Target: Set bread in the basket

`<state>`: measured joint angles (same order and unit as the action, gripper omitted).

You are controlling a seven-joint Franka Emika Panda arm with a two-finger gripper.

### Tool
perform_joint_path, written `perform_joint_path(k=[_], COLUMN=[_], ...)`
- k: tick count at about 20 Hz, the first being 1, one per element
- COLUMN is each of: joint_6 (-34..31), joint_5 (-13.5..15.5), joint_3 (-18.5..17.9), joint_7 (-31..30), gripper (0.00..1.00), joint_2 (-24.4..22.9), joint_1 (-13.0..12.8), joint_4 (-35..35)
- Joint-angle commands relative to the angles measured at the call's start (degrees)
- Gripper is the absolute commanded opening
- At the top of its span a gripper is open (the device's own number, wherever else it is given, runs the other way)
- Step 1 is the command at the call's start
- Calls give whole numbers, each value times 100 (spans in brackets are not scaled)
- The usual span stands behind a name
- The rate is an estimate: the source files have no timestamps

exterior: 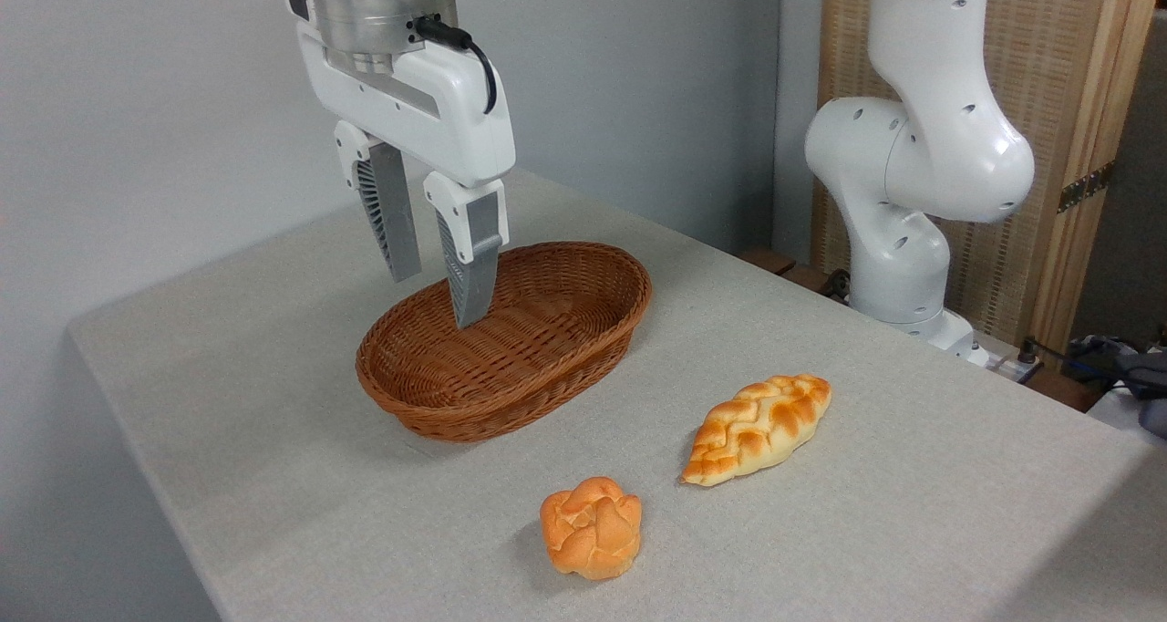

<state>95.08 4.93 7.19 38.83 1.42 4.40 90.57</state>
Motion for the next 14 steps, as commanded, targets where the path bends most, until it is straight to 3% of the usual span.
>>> perform_joint_path(k=[1, 14], joint_6=[282, 265], joint_5=[132, 158], joint_3=[-59, -130], joint_7=[-77, -77], gripper=[100, 100], joint_2=[17, 8], joint_1=[34, 34], joint_4=[169, 232])
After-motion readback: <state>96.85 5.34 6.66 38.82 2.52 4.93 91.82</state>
